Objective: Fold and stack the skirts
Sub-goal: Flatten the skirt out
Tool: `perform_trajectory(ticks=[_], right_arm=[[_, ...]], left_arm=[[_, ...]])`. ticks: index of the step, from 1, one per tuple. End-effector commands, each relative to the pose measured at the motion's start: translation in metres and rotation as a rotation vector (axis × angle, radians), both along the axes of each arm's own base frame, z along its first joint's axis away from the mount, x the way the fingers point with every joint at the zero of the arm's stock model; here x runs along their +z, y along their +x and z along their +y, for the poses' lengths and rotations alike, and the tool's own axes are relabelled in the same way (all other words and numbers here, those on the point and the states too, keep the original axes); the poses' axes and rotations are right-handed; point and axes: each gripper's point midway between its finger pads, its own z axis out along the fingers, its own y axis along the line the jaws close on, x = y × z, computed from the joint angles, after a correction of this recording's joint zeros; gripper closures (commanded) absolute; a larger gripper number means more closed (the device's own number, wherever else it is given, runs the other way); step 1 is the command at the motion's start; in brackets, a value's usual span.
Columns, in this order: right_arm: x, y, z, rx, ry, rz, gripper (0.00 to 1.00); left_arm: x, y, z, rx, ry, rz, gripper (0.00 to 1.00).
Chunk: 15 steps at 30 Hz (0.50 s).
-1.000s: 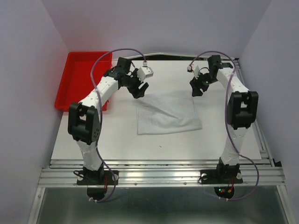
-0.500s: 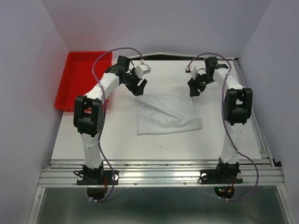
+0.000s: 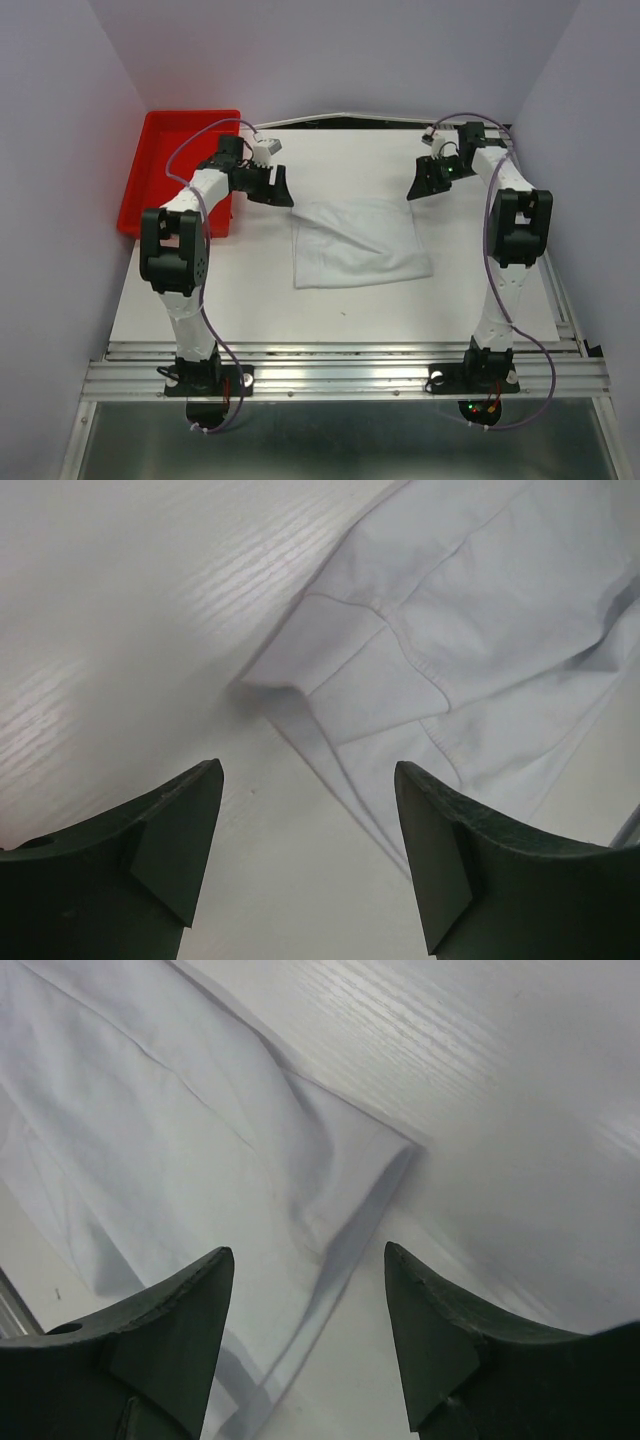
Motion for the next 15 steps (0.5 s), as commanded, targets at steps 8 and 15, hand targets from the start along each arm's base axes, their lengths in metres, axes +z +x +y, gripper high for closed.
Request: perform_trajectory(ticks=[8, 15], right_arm=[[-0.009, -0.003, 0.027, -0.061, 0.180, 0.132, 0.36], [-0.018, -0.008, 0.032, -0.062, 0.216, 0.168, 0.38]], left_arm=[[0.016, 0.013, -0.029, 0.033, -0.235, 0.039, 0.20], [0.005, 0.016, -0.028, 0.057, -0.234, 0.066, 0.20]])
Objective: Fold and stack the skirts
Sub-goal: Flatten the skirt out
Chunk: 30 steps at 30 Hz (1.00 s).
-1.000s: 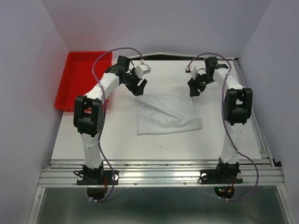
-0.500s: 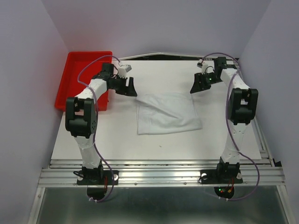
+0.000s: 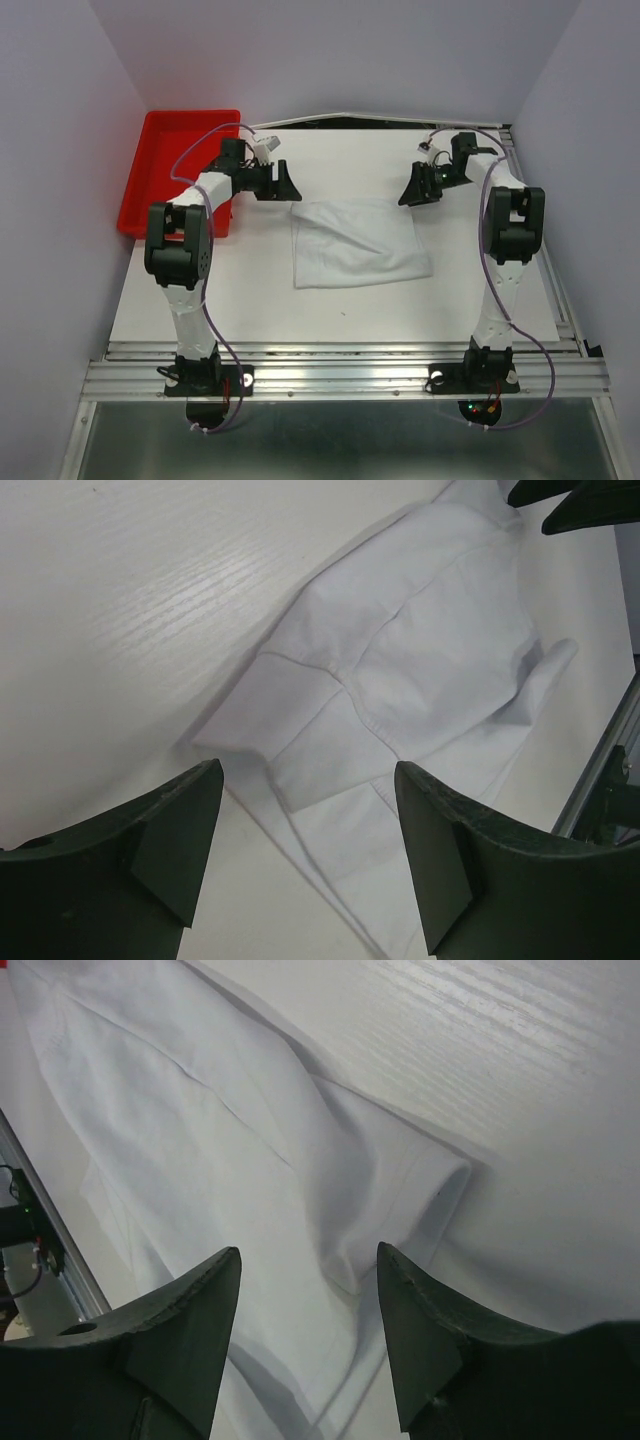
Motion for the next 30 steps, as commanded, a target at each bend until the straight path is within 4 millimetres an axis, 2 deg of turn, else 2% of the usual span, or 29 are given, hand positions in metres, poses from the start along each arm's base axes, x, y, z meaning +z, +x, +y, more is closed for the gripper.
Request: perform_trajectory(ticks=[1, 6, 15, 19, 21, 22, 23, 27, 30], right_arm=[[-0.001, -0.001, 0.010, 0.008, 0.064, 0.007, 0.38], [-0.014, -0.009, 0.002, 0.004, -0.005, 0.003, 0.34], [-0.017, -0.024, -0.008, -0.017, -0.087, 0.002, 0.30], [-0.012, -0.025, -0.008, -0.038, -0.083, 0.007, 0.32], [-0.011, -0.022, -0.020, -0.068, -0.105, 0.001, 0.30], [-0.005, -0.021, -0.021, -0.072, -0.114, -0.014, 0.20], [-0.003, -0.019, -0.027, -0.087, -0.126, -0.023, 0.17], [0.008, -0.019, -0.032, -0.112, -0.132, -0.038, 0.17], [0.016, -0.023, -0.026, -0.124, -0.091, -0.033, 0.20]], left_arm=[[0.002, 0.003, -0.002, 0.004, -0.029, -0.002, 0.20], [-0.005, 0.001, -0.001, 0.007, -0.023, 0.008, 0.20], [-0.010, -0.004, 0.000, 0.014, -0.019, 0.009, 0.20], [-0.013, -0.006, -0.001, 0.018, -0.033, 0.026, 0.20], [-0.011, -0.006, -0.002, 0.013, -0.034, 0.014, 0.21], [-0.012, -0.008, -0.002, 0.013, -0.036, 0.015, 0.21], [-0.011, -0.008, -0.001, 0.013, -0.036, 0.012, 0.20], [-0.011, -0.009, -0.002, 0.006, -0.037, 0.005, 0.21], [-0.010, -0.009, -0.002, 0.007, -0.041, 0.003, 0.20]])
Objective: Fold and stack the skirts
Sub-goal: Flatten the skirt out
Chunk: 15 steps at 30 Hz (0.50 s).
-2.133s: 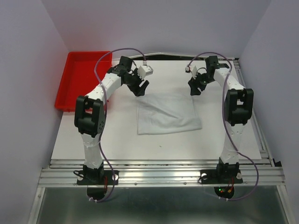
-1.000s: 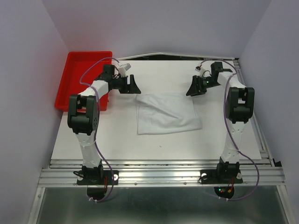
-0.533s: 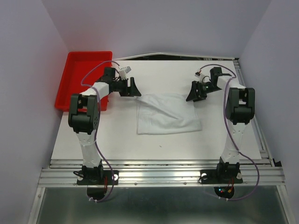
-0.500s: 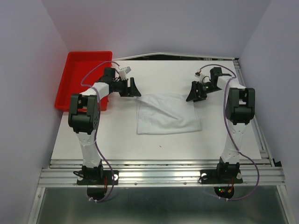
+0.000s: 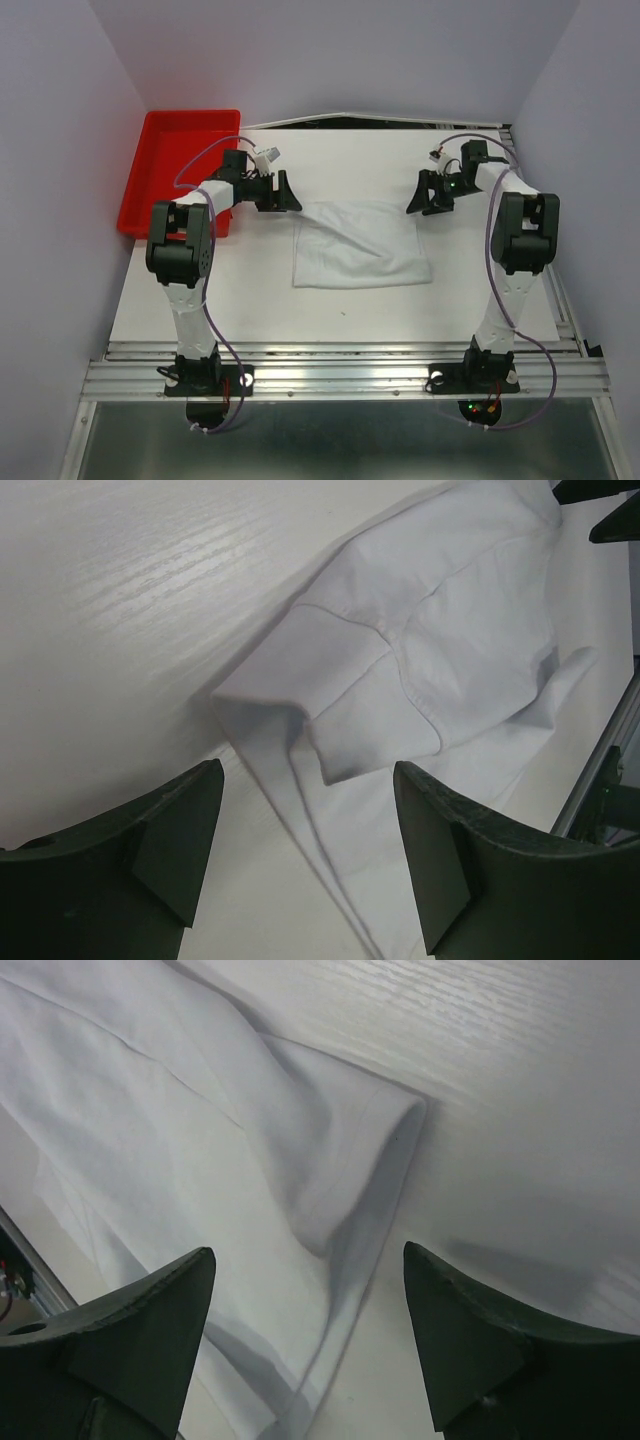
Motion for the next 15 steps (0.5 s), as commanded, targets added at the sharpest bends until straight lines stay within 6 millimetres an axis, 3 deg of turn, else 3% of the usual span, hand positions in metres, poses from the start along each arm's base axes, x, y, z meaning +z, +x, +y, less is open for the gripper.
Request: perform_trajectory(ticks=[1, 9, 15], right_arm=[[0.026, 0.000, 0.000, -0.039, 0.030, -0.051, 0.21], [0.013, -0.014, 0.012, -0.018, 0.117, 0.018, 0.37], [0.004, -0.013, 0.012, -0.019, 0.120, 0.016, 0.39]], left_arm=[[0.023, 0.003, -0.003, -0.014, -0.032, -0.068, 0.21], [0.024, 0.008, -0.004, -0.010, -0.036, -0.073, 0.21], [0.021, 0.008, -0.006, -0.021, -0.048, -0.064, 0.22]])
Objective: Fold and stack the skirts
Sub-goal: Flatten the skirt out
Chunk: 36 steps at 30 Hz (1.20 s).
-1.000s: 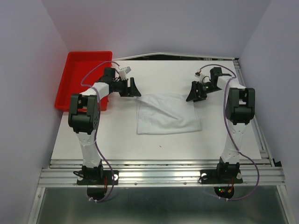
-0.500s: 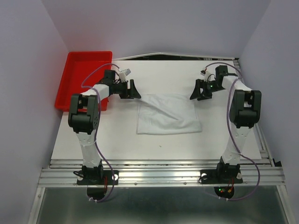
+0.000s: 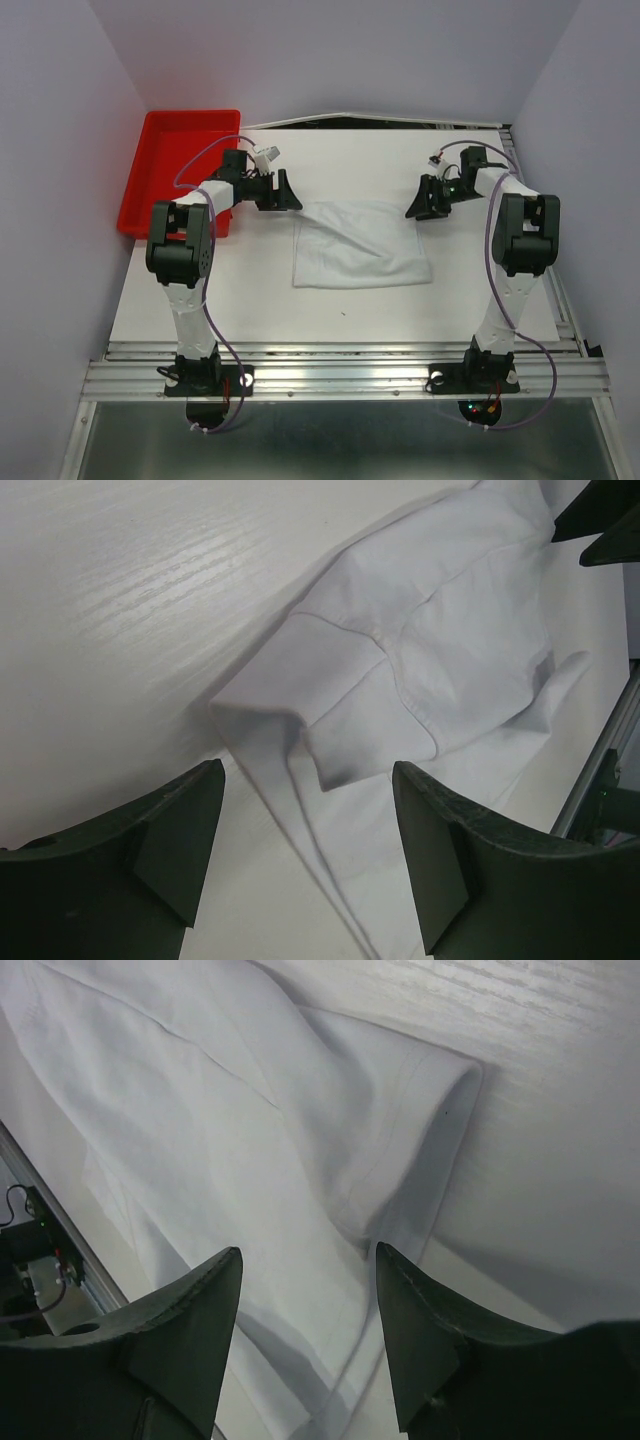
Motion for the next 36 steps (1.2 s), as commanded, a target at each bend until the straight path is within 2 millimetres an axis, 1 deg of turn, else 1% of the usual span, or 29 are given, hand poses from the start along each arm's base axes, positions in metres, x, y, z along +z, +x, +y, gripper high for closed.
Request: perform_trajectory(ticks=[1, 4, 6, 9, 12, 15, 16, 18, 19, 22, 23, 24, 25, 26, 27, 28, 29, 30, 32, 33, 34, 35, 36], right_arm=[[0.001, 0.005, 0.004, 0.007, 0.034, -0.042, 0.39], [0.000, 0.008, 0.006, 0.005, 0.045, -0.054, 0.39], [0.000, 0.009, 0.011, 0.017, 0.055, -0.064, 0.39], [0.002, 0.012, 0.013, 0.020, 0.076, -0.074, 0.41], [0.006, 0.013, 0.016, 0.022, 0.096, -0.080, 0.46], [0.012, 0.014, 0.018, 0.029, 0.113, -0.100, 0.53], [0.014, 0.014, 0.019, 0.030, 0.125, -0.098, 0.55], [0.017, 0.013, 0.021, 0.037, 0.146, -0.103, 0.61], [0.018, 0.014, 0.022, 0.037, 0.151, -0.104, 0.68], [0.025, 0.016, 0.023, 0.038, 0.164, -0.124, 0.80], [0.028, 0.017, 0.024, 0.041, 0.168, -0.132, 0.89], [0.036, 0.018, 0.024, 0.042, 0.168, -0.150, 0.95], [0.040, 0.020, 0.023, 0.042, 0.164, -0.164, 0.99], [0.046, 0.021, 0.023, 0.042, 0.162, -0.178, 0.99], [0.059, 0.021, 0.024, 0.043, 0.162, -0.206, 0.99], [0.070, 0.026, 0.013, 0.017, 0.162, -0.229, 0.99], [0.080, 0.029, 0.008, 0.006, 0.163, -0.249, 0.99], [0.098, 0.030, 0.003, -0.002, 0.167, -0.288, 0.99], [0.123, 0.034, -0.012, -0.034, 0.171, -0.340, 0.99], [0.133, 0.035, -0.020, -0.048, 0.172, -0.364, 0.99], [0.154, 0.033, -0.035, -0.072, 0.173, -0.413, 0.99], [0.163, 0.030, -0.041, -0.079, 0.175, -0.435, 0.99], [0.173, 0.028, -0.051, -0.097, 0.171, -0.460, 0.99]], left_arm=[[0.018, 0.005, -0.006, -0.027, -0.039, -0.054, 0.22], [0.019, 0.005, -0.011, -0.049, -0.052, -0.066, 0.22], [0.018, 0.005, -0.016, -0.061, -0.062, -0.065, 0.24], [0.017, 0.003, -0.022, -0.081, -0.083, -0.053, 0.26], [0.016, 0.000, -0.024, -0.092, -0.100, -0.038, 0.30], [0.015, -0.004, -0.026, -0.105, -0.110, -0.028, 0.32], [0.018, -0.002, -0.028, -0.113, -0.116, -0.053, 0.33], [0.019, 0.000, -0.030, -0.113, -0.126, -0.067, 0.37], [0.022, 0.000, -0.032, -0.115, -0.143, -0.064, 0.43], [0.029, 0.005, -0.033, -0.111, -0.157, -0.100, 0.57], [0.032, 0.005, -0.033, -0.110, -0.161, -0.109, 0.65], [0.042, 0.007, -0.033, -0.111, -0.166, -0.141, 0.69], [0.047, 0.007, -0.033, -0.113, -0.168, -0.160, 0.74], [0.054, 0.007, -0.031, -0.116, -0.170, -0.182, 0.83], [0.061, 0.008, -0.029, -0.116, -0.169, -0.204, 0.88], [0.078, 0.007, -0.028, -0.124, -0.167, -0.259, 0.98], [0.088, 0.009, -0.022, -0.117, -0.162, -0.291, 1.00], [0.108, 0.008, -0.017, -0.118, -0.155, -0.357, 1.00], [0.126, 0.007, -0.008, -0.112, -0.141, -0.420, 1.00], [0.133, 0.006, -0.004, -0.109, -0.137, -0.448, 1.00], [0.152, 0.004, 0.005, -0.105, -0.128, -0.509, 1.00], [0.160, 0.001, 0.008, -0.107, -0.125, -0.533, 1.00], [0.177, -0.003, 0.013, -0.106, -0.120, -0.584, 1.00]])
